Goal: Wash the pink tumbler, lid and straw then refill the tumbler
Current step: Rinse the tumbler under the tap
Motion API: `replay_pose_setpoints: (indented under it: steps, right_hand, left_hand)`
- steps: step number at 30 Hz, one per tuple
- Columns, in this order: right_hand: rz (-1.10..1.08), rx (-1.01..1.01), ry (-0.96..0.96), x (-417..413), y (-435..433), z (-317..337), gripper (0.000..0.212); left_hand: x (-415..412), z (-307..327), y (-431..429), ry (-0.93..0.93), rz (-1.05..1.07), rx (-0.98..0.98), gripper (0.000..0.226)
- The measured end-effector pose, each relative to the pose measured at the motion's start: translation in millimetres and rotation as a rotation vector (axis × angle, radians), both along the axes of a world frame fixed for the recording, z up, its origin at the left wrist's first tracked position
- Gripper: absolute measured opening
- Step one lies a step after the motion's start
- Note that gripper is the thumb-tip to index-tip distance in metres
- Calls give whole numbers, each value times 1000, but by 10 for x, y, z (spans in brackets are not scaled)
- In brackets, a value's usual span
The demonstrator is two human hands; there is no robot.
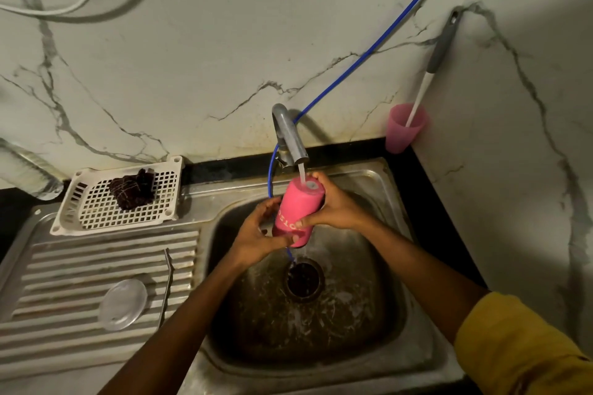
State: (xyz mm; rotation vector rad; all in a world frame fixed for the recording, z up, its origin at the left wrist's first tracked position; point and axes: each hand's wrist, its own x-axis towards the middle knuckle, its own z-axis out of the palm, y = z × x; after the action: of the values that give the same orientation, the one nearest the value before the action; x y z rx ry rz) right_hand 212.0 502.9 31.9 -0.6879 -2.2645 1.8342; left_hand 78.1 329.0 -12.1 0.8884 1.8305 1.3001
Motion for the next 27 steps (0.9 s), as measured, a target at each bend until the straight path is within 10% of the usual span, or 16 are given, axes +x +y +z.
replay_pose_setpoints:
  steps: [7,19,27]
  right_hand:
    - [78,214,-24,-101,107,191,100]
    - [92,-302,-20,272,756,397,71]
    - [-21,52,-199,-418,1004,441,29]
  left_hand:
    - [126,20,177,26,21,1,111]
    - [203,233,447,49,51,55,88]
    - [162,198,371,-30,96,13,98]
